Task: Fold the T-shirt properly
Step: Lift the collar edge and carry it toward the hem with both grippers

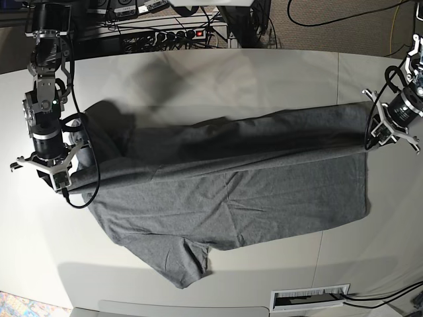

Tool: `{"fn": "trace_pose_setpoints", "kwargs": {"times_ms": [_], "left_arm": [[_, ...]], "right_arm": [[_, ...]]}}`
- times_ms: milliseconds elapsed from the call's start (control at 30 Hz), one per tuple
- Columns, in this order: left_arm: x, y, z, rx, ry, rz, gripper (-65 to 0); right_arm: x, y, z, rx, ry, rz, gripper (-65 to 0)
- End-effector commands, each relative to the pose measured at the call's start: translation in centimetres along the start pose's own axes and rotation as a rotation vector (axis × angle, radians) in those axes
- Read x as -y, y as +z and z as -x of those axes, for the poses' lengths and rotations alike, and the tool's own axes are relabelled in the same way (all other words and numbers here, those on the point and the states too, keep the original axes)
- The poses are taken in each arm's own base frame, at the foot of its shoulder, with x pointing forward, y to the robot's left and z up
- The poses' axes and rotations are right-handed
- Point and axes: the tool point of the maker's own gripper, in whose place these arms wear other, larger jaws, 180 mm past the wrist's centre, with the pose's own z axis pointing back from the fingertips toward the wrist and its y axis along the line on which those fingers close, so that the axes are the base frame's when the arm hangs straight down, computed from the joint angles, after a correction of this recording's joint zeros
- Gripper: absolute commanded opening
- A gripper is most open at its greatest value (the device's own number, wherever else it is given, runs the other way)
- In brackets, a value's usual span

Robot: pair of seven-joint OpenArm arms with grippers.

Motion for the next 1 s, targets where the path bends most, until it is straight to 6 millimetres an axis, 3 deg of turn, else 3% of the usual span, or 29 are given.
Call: {"fn": "trace_pose_setpoints", "kwargs": {"times_ms": [0, 333, 433, 467, 600, 800, 967], "left_arm": [[-1.8, 0.3, -0.5, 0.012, -0.031, -0.039, -65.0], [-1.8, 0.3, -0.5, 0.009, -0.065, -0.035, -65.0], [-1.8, 0.3, -0.5, 0.01, -0.064, -0.035, -52.6], [-1.8, 0.3, -0.5, 0.01, -0.064, -0.035, -51.3], [-1.6, 0.3, -0.5, 0.009, -0.063, -0.027, -51.3], [0.4, 0.5, -0.2, 0.003, -0.044, 0.074, -51.3], [3.2, 0.9, -1.7, 0.056, 0.037, 0.235, -51.4]], "right_arm": [[2.3, -0.2, -1.4, 0.038, 0.013, 0.072, -65.0], [-0.3, -0.4, -1.8, 0.043, 0.053, 0.021, -65.0], [-0.4, -0.4, -1.8, 0.039, 0.078, 0.039, -65.0], [-0.4, -0.4, -1.8, 0.038, 0.079, 0.041, -65.0], [-0.1, -0.5, -1.9, 0.039, 0.093, 0.054, -49.1], [0.9, -0.7, -2.4, 0.038, 0.12, 0.093, -47.4], [0.1, -0.6, 0.6, -0.125, 0.043, 0.043, -47.4]]}}
